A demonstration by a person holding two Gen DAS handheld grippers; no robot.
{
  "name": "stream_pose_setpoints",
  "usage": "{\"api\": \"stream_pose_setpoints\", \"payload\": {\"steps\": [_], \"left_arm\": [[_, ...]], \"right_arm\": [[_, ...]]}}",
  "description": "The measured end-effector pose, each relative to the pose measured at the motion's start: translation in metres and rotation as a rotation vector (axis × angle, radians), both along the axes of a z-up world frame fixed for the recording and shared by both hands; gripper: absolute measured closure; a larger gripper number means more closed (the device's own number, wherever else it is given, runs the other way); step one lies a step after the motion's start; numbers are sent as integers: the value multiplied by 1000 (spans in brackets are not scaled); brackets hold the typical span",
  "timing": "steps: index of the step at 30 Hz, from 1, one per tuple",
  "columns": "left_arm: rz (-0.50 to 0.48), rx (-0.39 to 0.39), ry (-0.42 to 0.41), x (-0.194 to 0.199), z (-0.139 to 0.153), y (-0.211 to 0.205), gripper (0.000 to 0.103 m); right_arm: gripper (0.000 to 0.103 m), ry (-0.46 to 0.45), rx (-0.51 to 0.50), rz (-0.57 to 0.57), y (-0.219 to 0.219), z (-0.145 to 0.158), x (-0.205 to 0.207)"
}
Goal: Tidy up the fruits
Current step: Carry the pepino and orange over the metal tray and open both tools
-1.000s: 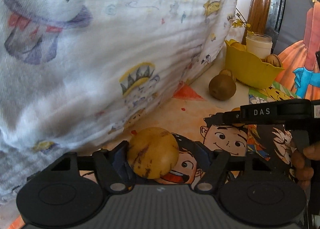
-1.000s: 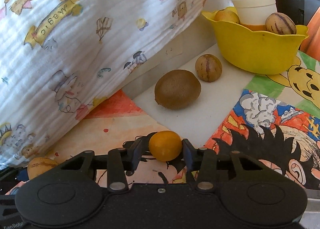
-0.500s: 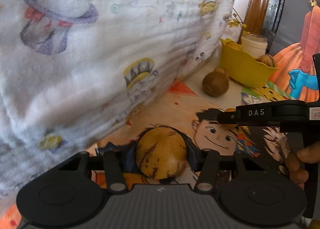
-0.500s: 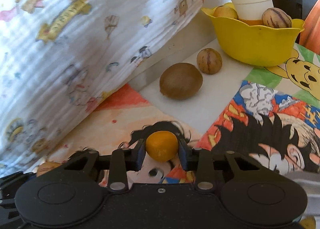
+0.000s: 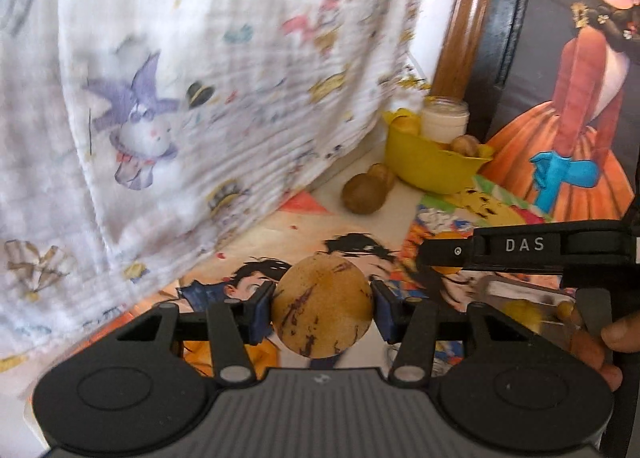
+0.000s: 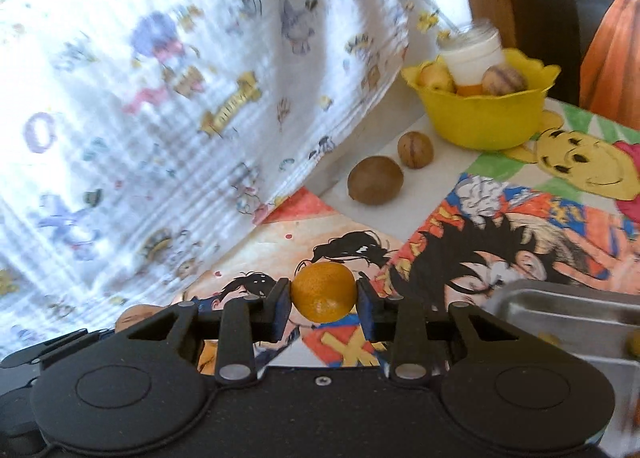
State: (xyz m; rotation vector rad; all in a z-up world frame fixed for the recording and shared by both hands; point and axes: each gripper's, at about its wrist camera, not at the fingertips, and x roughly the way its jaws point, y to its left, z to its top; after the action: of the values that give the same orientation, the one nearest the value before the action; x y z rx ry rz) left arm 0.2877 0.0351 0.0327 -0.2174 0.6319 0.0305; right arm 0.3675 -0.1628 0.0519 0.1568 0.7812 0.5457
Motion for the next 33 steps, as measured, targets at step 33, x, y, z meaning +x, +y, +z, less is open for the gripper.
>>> {"api": "stream_pose_setpoints", "payload": {"steps": [33], "left_arm": [[-404,-47,53,-112,-24,-187,48]], "right_arm": [[66,-108,-128,-134,-203,-49,-148]]}}
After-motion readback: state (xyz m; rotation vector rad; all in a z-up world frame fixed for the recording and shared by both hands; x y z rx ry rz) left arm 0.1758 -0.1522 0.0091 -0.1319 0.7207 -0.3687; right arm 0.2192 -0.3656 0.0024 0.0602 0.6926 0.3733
